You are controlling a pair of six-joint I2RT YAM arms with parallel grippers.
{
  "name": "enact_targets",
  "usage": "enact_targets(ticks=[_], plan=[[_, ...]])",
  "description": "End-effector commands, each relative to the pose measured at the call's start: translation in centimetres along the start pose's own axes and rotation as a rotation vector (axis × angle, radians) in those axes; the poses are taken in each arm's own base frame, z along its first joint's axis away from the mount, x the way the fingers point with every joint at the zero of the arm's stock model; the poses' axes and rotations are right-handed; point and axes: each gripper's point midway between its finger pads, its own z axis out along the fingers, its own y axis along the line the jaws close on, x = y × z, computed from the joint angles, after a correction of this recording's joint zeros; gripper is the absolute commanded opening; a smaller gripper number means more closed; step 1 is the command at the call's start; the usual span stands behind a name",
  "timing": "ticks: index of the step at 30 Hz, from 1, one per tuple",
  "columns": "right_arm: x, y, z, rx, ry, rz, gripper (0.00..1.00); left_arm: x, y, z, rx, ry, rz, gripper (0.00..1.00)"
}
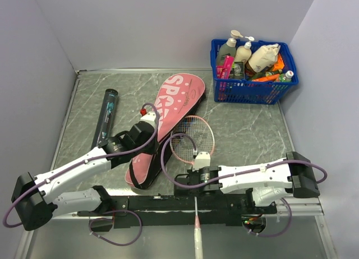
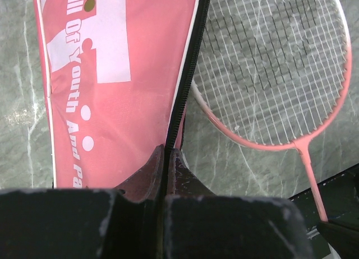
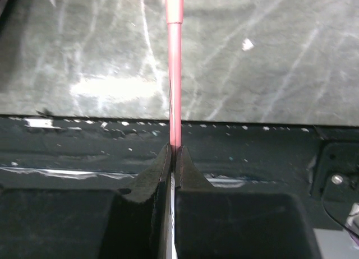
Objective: Pack up the badminton gear
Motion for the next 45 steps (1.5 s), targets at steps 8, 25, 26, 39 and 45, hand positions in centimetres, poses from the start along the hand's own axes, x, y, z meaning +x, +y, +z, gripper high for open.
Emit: enact_targets(ticks=[8,25,26,39,45], plan=[[-7.2,4.0,1.9,-0.139,-0.067,-0.006,0.0,-0.5,-1.4,0.2,0.075,-0.033,-0.03,0.01],[-24.3,7.9,11.3,-0.184,-0.295,-0.006,0.0,3.1,-3.8,0.8,0.182,0.063,-0.033,0.01],[-24.6,7.9,12.5,-0.169,-0.293,-0.001,0.0,3.2,-4.0,0.8,0.189,0.067,-0.031,0.01],[-28.4,5.1,17.8,-0.154,-0.308,0.139,0.02,3.1,-5.0,0.2,0.214,0.078,-0.013,0.01],[-26.2,4.0,16.4,-0.199,-0.292,0.151,0.49,3.0,-5.0,0.9,0.202,0.077,-0.01,0.01]])
